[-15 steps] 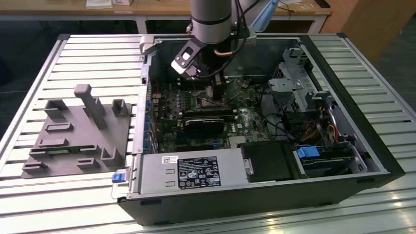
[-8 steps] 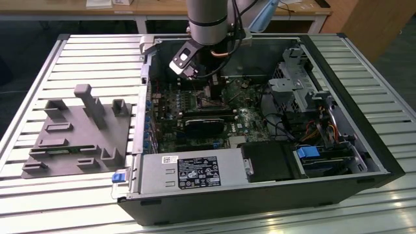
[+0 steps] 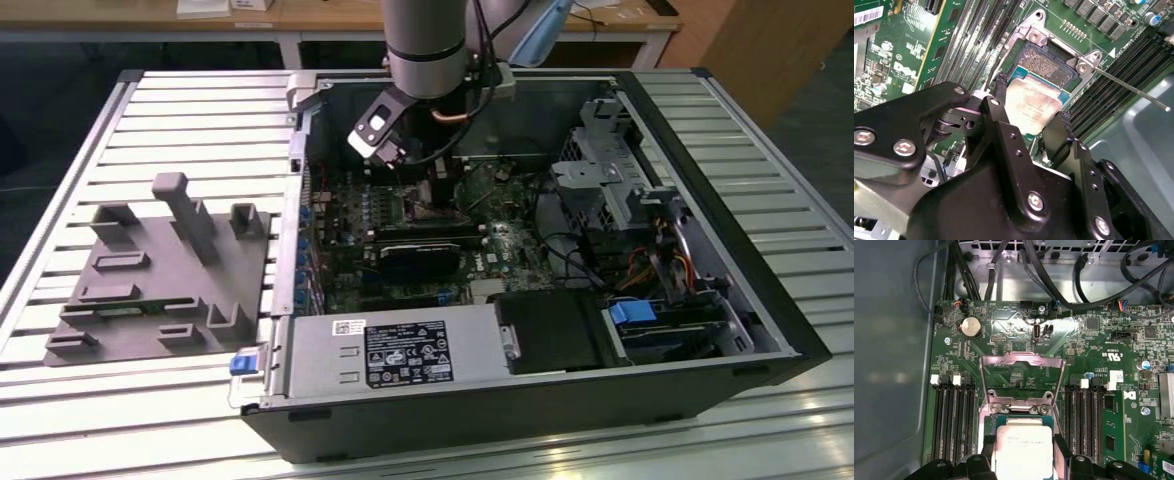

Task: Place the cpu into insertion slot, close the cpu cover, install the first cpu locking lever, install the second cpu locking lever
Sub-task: 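Place the cpu into insertion slot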

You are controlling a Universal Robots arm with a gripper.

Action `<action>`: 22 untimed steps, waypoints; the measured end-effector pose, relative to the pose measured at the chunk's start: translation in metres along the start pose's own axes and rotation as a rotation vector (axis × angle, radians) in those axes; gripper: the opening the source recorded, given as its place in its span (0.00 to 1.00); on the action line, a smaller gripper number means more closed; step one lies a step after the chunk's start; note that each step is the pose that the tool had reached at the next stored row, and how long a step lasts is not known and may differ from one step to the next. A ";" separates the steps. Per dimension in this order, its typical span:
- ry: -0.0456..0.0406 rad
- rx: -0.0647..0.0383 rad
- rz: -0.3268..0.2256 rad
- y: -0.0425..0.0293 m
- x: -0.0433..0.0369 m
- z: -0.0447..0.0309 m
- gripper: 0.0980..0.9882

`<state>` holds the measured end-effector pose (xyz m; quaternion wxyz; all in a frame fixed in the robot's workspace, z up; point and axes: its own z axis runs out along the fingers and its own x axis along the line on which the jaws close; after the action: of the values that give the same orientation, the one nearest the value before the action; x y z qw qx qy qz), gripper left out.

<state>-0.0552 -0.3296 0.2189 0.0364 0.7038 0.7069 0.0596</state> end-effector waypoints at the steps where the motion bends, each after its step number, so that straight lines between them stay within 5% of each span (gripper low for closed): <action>1: 0.0001 0.000 0.000 -0.0002 0.0000 0.0010 0.49; 22: -0.0024 -0.001 0.021 -0.0067 0.0012 0.0171 0.49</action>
<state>-0.0596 -0.3279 0.2011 0.0369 0.7113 0.6994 0.0595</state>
